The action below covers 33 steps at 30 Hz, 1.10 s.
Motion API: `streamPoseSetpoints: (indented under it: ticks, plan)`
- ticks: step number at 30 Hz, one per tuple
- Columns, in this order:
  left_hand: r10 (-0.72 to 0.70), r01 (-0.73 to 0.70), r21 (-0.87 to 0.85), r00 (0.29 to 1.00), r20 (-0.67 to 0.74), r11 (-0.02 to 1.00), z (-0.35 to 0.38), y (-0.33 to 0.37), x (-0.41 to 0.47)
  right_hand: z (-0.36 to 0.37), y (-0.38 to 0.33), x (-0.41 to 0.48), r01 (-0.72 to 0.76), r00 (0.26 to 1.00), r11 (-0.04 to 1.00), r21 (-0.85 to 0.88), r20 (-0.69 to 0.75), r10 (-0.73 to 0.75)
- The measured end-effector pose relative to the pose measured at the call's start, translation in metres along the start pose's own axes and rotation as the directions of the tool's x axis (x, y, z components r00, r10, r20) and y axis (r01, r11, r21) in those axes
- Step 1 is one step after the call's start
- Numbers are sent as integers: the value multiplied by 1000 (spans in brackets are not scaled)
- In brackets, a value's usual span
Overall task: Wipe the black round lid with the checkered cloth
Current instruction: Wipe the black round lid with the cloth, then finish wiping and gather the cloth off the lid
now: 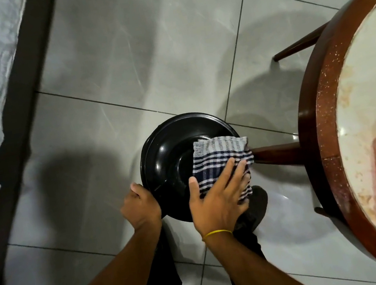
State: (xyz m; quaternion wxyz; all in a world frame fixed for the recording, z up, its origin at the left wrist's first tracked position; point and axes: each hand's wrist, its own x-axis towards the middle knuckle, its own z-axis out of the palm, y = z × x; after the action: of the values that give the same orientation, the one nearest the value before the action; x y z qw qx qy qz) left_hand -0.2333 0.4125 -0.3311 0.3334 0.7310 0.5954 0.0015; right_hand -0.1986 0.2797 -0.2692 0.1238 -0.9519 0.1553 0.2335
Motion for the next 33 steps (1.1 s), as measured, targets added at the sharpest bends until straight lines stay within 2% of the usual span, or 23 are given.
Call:
streamPoseSetpoints:
  ticks: [5,9,11,13,14,15,16,17,18,19,21,22,24,26,28,30,33]
  plan:
    - [-83,82,-8,994,-70,997,-1,7,-7,9,-40,-5,-240,968,965,105,101,230]
    - [-184,184,-7,983,11,983,-9,16,-14,-4,-55,-7,-312,940,944,107,177,291]
    - [-111,103,106,991,70,989,-18,26,-15,-17,-54,-7,-286,938,956,60,221,267]
    - [79,-98,186,991,105,978,-34,42,-16,-27,-46,-10,-209,946,978,-4,253,203]
    - [216,-242,212,967,138,947,-40,52,-16,-33,-40,-11,-167,948,986,-25,270,168]
    - [383,-423,238,903,195,874,-45,61,-17,-37,-32,-12,-115,951,992,-43,285,122]
    - [554,-622,276,781,288,733,-48,74,-18,-42,-24,-13,-70,950,997,-42,300,79]
    - [671,-786,296,618,409,543,-49,85,-20,-45,-16,-15,-15,947,999,-47,320,29]
    - [708,-898,279,440,552,340,-48,100,-24,-48,-10,-15,38,940,998,-50,342,-19]
    - [682,-962,234,266,681,141,-45,113,-26,-52,-4,-13,74,933,996,-42,357,-54]
    - [534,-977,96,-22,845,-192,-37,137,-31,-63,6,-8,108,926,994,0,363,-100]
    - [455,-948,21,-132,881,-316,-35,148,-33,-71,11,-6,114,932,993,28,343,-117]
    - [345,-865,-91,-290,893,-493,-32,171,-30,-89,21,-1,121,947,989,89,288,-142]
    - [243,-795,-140,-341,908,-590,-36,204,-36,-110,32,0,134,948,983,127,273,-164]
    - [181,-778,-186,-358,916,-601,-45,235,-50,-133,40,-2,168,949,974,152,242,-201]
    - [188,-784,-252,-421,887,-567,-60,262,-70,-163,46,-8,197,962,961,196,149,-228]
    - [244,-782,-410,-561,791,-469,-86,307,-99,-227,58,-20,249,968,923,294,-36,-250]
